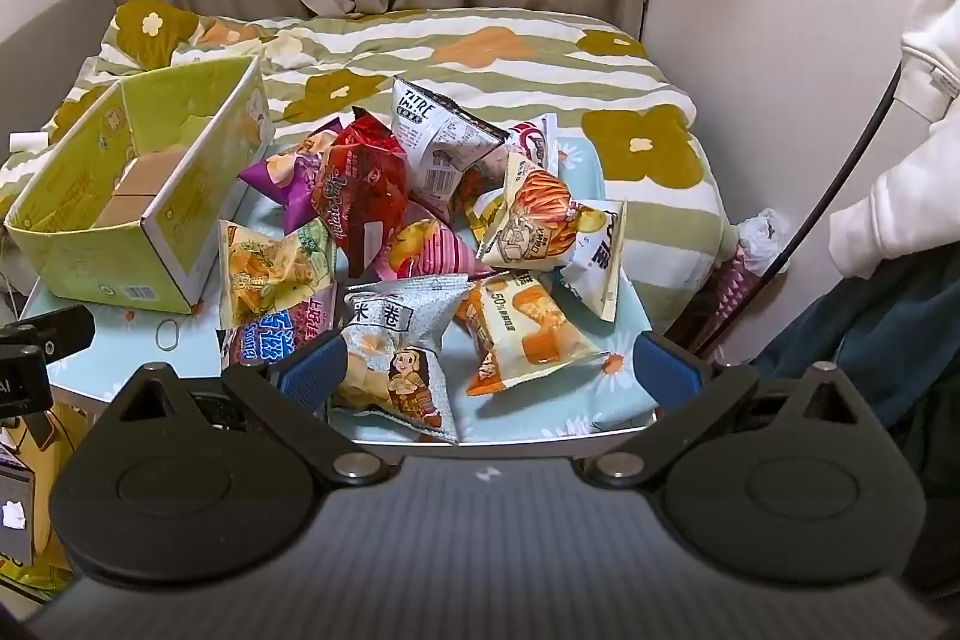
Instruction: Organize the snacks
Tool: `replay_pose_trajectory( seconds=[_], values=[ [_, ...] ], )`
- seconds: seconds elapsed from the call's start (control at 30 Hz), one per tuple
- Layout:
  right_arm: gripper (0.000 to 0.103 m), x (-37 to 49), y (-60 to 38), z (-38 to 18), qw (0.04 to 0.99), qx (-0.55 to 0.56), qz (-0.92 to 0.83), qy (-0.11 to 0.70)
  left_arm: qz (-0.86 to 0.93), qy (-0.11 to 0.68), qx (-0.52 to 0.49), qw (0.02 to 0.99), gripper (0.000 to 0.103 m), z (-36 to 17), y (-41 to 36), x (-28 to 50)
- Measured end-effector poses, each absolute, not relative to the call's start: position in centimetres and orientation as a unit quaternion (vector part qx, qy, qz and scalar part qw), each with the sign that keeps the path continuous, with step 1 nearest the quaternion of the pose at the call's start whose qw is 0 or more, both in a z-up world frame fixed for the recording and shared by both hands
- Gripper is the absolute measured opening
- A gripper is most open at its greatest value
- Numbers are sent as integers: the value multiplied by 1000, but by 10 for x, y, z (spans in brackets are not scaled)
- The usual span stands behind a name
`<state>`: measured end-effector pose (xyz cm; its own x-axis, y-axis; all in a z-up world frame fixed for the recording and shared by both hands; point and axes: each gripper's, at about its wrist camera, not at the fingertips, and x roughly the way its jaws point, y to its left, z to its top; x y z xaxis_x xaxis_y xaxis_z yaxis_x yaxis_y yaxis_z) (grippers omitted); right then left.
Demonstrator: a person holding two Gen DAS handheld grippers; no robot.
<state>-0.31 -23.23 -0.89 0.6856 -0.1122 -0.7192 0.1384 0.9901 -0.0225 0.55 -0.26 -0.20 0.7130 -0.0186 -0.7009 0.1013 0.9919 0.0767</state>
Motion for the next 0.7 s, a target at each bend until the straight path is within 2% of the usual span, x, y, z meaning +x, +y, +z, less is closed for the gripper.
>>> replay_pose_trajectory(
  seconds=[0.7],
  values=[
    [103,-3,-230,-7,918,14,-66,390,-35,385,53,921,103,-2,-4,9]
  ],
)
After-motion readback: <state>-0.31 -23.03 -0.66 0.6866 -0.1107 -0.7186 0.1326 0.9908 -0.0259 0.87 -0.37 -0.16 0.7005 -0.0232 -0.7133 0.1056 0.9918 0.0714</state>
